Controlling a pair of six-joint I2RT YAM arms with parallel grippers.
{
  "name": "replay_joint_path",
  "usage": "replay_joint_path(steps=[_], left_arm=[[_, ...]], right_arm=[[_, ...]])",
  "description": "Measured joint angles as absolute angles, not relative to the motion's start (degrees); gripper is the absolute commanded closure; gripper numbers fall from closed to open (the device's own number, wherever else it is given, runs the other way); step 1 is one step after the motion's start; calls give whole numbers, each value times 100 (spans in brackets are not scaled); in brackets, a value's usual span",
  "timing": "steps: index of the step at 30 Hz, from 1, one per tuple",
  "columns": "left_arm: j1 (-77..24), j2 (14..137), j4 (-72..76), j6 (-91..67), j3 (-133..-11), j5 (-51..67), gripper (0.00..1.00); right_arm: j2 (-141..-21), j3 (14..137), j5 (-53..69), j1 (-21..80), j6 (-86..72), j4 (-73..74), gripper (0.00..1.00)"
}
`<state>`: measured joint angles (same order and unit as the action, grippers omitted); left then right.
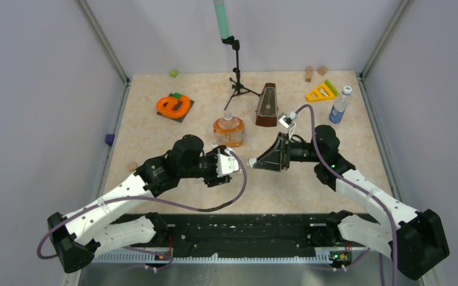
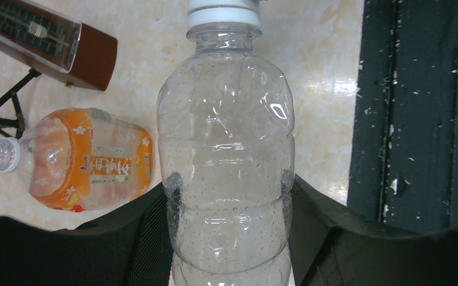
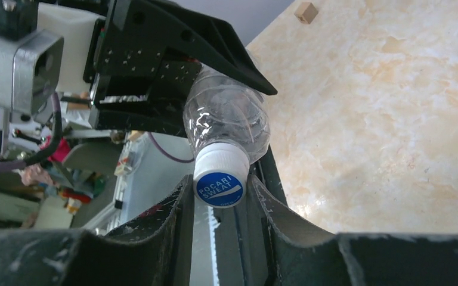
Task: Unscrew the bottle caps
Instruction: Unscrew the bottle cap from the plastic bottle.
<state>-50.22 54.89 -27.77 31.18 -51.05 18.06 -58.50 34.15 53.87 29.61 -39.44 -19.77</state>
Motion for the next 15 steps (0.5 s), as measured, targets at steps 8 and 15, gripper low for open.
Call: replay_joint_path(steps=[8, 15], left_arm=[[-5035, 5492, -3094, 3000, -5330, 2294, 100], [-5116, 5489, -2965, 3210, -5336, 1855, 100]], right_arm=[[-5533, 3474, 5642, 3013, -3249, -1573, 51], [-5406, 3326, 5207, 3022, -3277, -1525, 42]])
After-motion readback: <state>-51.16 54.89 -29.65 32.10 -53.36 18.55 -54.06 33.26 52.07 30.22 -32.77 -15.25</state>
